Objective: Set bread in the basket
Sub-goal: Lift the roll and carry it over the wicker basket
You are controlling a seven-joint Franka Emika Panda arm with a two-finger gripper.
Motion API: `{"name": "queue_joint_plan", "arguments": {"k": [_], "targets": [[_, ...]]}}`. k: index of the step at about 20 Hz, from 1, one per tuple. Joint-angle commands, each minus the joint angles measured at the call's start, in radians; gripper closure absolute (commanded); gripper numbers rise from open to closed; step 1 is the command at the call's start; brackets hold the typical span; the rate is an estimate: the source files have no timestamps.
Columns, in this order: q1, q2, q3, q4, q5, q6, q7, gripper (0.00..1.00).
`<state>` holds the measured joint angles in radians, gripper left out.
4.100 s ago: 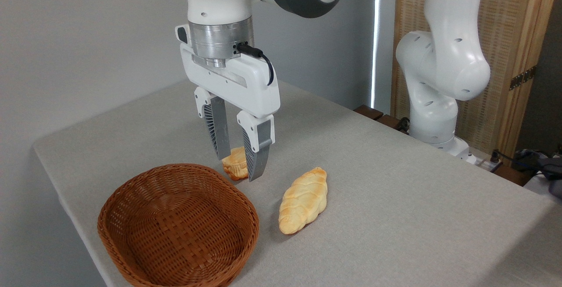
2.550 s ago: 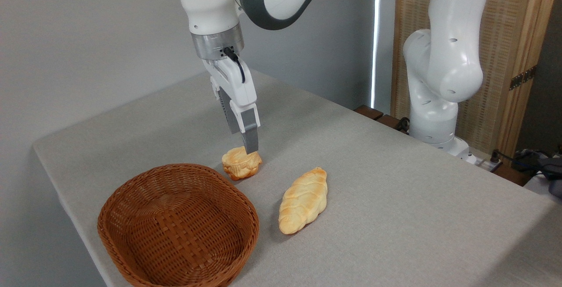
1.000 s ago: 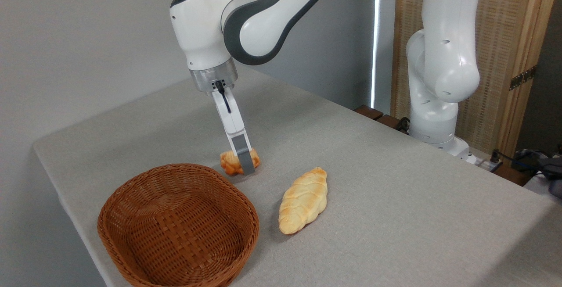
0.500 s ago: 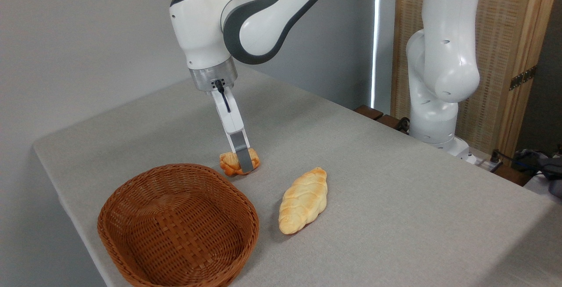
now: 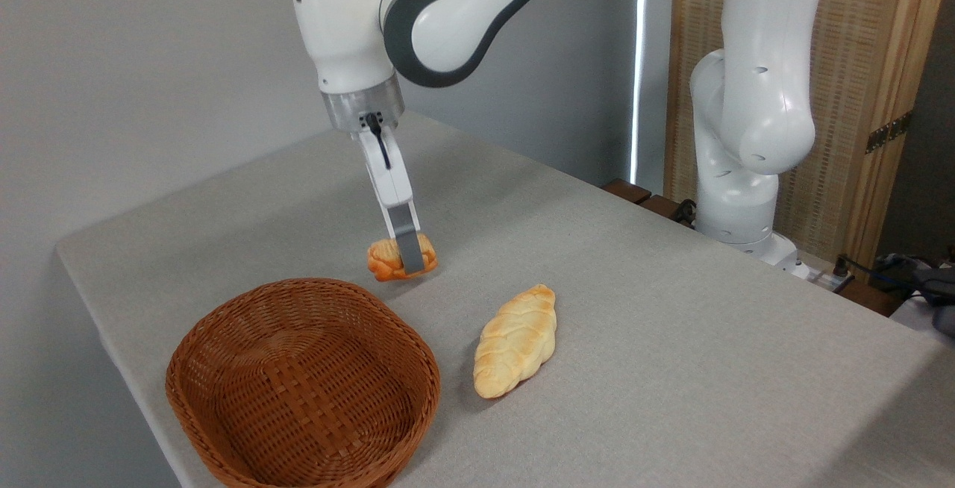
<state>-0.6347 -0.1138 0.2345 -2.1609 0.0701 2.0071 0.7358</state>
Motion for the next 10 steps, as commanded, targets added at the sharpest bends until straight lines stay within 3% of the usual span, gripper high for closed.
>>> {"name": "queue_joint_plan", "arguments": {"k": [1,5,10], "targets": [[-0.003,-0.041,0.002,0.041,0.011,-0.03,-0.013,0.58],[0.01,-0.038,0.017,0.117,0.005,-0.015,-0.012,0.57],[0.053,-0.02,0.063,0.151,-0.041,0.079,-0.012,0.55]]}}
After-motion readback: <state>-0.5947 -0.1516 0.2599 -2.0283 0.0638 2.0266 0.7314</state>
